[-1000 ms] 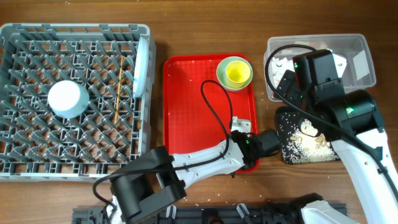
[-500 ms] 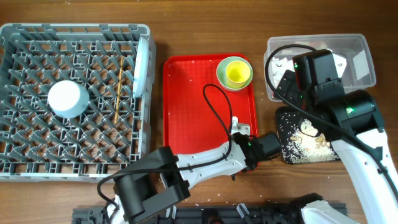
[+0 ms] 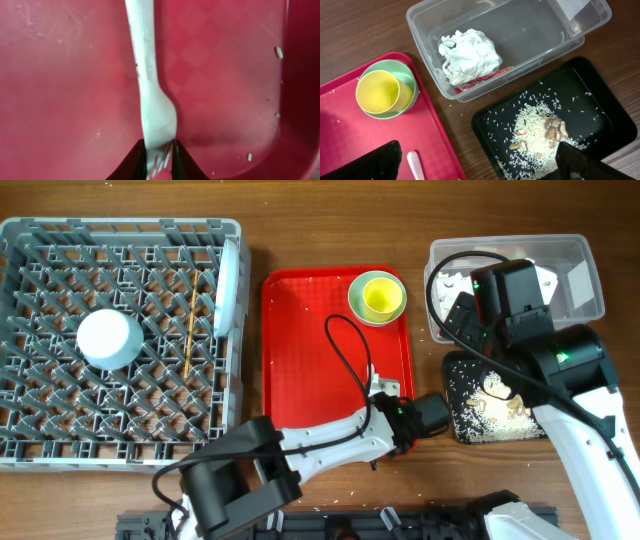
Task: Sort waste into correct bins and load items into the dishwasher rack
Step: 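Close the left gripper on the fork handle and lift it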
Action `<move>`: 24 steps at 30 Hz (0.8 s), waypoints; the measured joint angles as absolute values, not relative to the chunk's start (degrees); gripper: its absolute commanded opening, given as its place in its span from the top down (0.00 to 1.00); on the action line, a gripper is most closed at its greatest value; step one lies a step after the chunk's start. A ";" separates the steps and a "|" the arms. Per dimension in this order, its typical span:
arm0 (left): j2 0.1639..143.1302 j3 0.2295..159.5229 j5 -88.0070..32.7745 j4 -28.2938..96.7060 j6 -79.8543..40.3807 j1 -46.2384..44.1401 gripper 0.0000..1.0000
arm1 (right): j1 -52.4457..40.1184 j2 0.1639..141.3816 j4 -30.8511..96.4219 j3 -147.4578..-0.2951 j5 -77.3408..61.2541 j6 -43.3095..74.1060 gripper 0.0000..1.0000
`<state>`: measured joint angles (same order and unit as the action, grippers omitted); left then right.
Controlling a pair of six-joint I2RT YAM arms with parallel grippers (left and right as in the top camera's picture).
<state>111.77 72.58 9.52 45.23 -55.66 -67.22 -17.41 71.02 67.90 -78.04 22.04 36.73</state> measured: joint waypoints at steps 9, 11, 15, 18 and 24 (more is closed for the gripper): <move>105.41 72.55 9.52 47.37 -55.46 -63.16 0.63 | -17.41 71.02 67.88 -78.04 22.04 36.73 0.00; 105.41 72.55 9.47 47.48 -56.03 -63.16 0.55 | -17.41 71.02 67.85 -78.04 22.04 36.73 0.00; 105.41 72.47 9.30 47.51 -57.93 -63.16 0.38 | -17.41 71.02 67.83 -78.04 22.04 36.73 0.00; 105.43 71.07 9.04 45.78 -59.94 -63.20 0.39 | -17.41 71.02 67.72 -78.04 22.04 36.73 0.00; 105.49 66.37 7.35 39.11 -61.58 -63.46 0.43 | -17.41 71.02 67.02 -78.04 22.04 36.73 0.00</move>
<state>105.49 66.37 7.35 39.11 -61.58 -63.46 -17.41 71.02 67.02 -78.04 22.04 36.73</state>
